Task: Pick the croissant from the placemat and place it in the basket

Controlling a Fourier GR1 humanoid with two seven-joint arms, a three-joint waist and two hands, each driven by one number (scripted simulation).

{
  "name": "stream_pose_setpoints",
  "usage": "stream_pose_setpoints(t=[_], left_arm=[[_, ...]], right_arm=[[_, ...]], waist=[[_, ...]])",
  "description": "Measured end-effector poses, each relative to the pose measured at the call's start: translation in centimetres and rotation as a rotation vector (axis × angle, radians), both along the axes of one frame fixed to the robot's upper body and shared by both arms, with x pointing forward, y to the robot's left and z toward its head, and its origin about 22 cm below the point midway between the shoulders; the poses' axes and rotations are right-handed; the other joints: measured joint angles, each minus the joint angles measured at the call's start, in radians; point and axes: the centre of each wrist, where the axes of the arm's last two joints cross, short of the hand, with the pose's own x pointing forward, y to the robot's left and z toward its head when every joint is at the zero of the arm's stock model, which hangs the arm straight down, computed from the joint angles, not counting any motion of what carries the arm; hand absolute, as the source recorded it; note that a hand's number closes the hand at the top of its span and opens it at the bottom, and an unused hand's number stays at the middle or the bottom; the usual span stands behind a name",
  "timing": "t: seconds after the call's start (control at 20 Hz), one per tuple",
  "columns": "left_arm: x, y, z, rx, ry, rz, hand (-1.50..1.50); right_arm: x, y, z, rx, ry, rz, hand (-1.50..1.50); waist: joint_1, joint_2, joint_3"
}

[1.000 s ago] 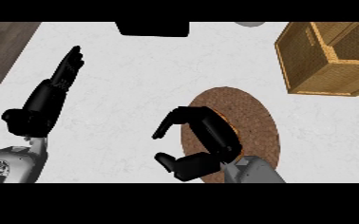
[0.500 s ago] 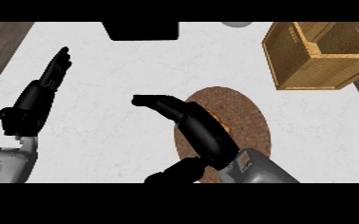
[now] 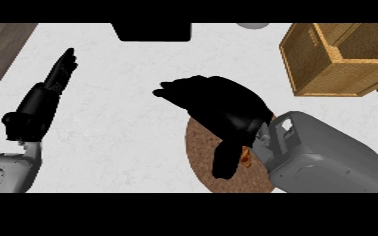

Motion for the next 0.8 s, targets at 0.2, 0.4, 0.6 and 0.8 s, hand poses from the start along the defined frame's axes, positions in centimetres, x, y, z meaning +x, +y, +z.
stream_pose_setpoints(t=[0.2,0.4,0.6,0.8], left_arm=[[0.0,0.1,-0.3,0.0,-0.006,-0.003,0.0],[0.2,-0.2,-0.4,-0.006,-0.005,-0.003,0.0],[-0.2,-0.1,-0.4,-0.004,-0.006,-0.007,0.0],[0.2,0.1,-0.3,0.0,-0.014,-0.008,0.0]], right_arm=[[1.0,0.2,3.0,-0.178,0.065,0.04,-1.5],[1.9,0.5,4.2,-0.282,0.114,0.047,-1.5],[2.7,-0.2,3.6,-0.329,0.156,0.041,-1.5],[3.6,-0.4,2.9,-0.357,0.173,0.043,-1.5]], waist=[[0.003,0.006,0.003],[0.003,0.01,0.005],[0.005,0.012,0.006],[0.005,0.013,0.006]])
